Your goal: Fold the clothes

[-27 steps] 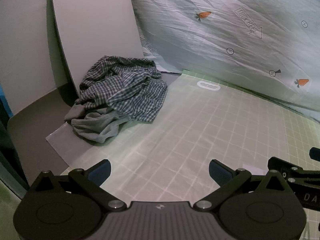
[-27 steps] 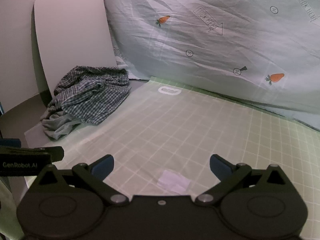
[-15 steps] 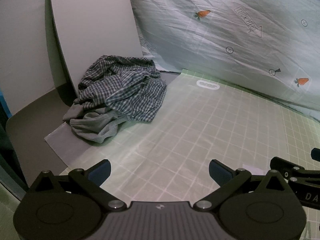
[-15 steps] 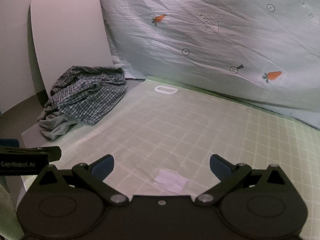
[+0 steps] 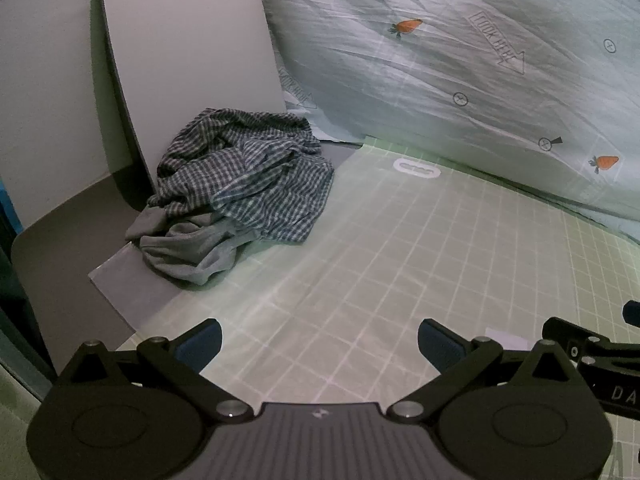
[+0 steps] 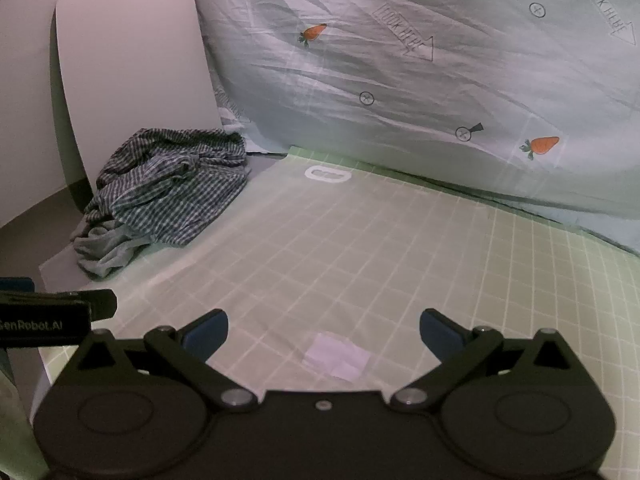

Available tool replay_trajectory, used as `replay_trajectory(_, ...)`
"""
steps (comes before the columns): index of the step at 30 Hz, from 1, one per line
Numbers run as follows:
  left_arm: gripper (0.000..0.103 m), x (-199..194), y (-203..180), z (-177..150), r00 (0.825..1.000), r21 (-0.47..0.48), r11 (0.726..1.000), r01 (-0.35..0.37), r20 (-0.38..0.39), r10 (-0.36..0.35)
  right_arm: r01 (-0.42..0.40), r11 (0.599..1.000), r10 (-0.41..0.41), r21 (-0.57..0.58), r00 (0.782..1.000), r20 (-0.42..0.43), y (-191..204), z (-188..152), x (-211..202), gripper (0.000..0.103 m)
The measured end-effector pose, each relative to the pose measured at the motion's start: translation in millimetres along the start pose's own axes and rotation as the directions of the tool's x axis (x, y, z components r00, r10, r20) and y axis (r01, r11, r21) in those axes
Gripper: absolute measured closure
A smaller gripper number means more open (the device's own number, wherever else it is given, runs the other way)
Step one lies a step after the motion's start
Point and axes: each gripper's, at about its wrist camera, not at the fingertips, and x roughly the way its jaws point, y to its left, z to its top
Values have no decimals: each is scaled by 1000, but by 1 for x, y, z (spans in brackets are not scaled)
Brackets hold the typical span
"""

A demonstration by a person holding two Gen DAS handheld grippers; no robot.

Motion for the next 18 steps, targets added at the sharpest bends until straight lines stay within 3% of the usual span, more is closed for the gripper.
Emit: replay_trajectory(18, 0, 0, 2, 1, 1000, 4, 1000, 0, -6, 0, 0, 1000, 0, -3, 1000, -7, 0, 0, 0, 0)
